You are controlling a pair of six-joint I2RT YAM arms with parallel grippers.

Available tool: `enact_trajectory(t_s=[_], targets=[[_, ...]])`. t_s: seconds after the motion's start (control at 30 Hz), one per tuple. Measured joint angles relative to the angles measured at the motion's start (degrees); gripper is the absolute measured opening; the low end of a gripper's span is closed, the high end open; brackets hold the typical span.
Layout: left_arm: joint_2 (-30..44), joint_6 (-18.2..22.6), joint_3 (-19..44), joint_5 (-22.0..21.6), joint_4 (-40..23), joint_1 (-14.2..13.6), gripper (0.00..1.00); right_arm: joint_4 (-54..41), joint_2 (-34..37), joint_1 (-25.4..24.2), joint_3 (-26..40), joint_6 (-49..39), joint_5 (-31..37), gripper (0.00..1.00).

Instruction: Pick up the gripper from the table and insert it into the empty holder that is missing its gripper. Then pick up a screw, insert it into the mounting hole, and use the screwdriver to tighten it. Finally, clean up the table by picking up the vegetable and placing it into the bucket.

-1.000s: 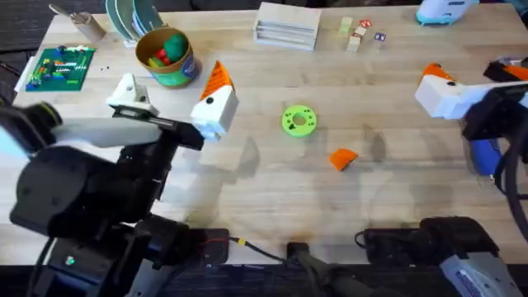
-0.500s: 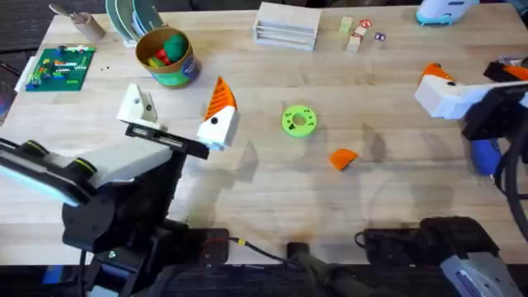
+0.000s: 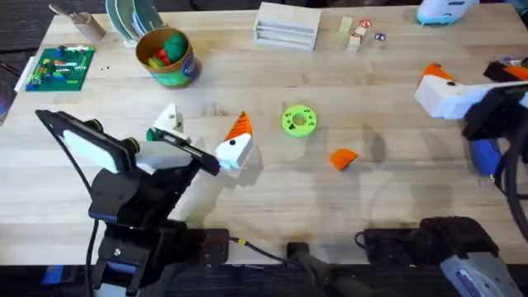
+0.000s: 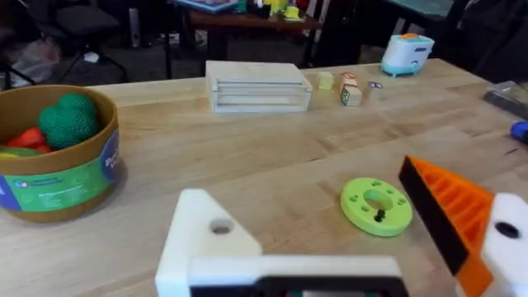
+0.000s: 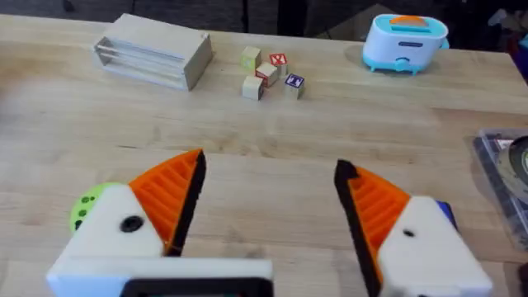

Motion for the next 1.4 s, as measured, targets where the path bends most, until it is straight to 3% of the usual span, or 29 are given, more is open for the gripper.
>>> enact_trajectory(t_s=[0.97, 1.17, 1.2, 1.4], targets=[[0.01, 0.01, 0.0, 3.44, 0.13, 0.0, 0.993, 0.01, -0.01, 0.0, 0.0, 0.0, 0.0, 0.991], [0.0, 0.01, 0.0, 11.86, 0.25, 0.0, 0.992, 0.01, -0.01, 0.0, 0.0, 0.0, 0.0, 0.991], [0.01, 0.0, 0.0, 17.55, 0.2, 0.0, 0.992, 0.01, -0.01, 0.0, 0.0, 0.0, 0.0, 0.991], [0.01, 0.0, 0.0, 29.57, -0.43, 0.0, 0.992, 0.01, -0.01, 0.0, 0.0, 0.0, 0.0, 0.991]])
